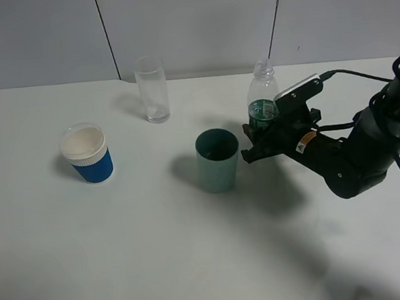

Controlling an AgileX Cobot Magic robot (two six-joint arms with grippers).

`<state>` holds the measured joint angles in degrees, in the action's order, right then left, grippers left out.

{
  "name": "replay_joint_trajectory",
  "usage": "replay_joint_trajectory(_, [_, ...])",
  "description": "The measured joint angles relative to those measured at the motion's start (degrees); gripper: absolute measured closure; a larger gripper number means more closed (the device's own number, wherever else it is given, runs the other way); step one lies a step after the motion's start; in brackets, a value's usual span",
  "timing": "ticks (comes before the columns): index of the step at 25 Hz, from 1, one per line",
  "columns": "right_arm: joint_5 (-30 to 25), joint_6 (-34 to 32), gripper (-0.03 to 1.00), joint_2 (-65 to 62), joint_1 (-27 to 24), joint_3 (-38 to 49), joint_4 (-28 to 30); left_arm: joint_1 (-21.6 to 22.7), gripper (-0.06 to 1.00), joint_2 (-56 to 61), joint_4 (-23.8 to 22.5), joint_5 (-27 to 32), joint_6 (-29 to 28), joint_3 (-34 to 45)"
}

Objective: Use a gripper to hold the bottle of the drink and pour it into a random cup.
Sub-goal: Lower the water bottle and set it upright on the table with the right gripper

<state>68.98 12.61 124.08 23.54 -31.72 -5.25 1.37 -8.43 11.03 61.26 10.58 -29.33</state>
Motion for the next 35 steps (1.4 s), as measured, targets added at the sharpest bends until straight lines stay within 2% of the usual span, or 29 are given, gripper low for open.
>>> replay_joint_trajectory(27, [0.0, 1.5, 0.43, 0.0, 0.0, -3.2, 1.1, 0.0, -0.05, 0.0, 0.0, 0.0, 0.0, 0.0])
replay_joint_trajectory(35, [0.1, 1.5, 0.43, 3.5, -0.3, -4.7, 2.2, 0.0, -0.05, 0.0, 0.0, 0.0, 0.0, 0.0])
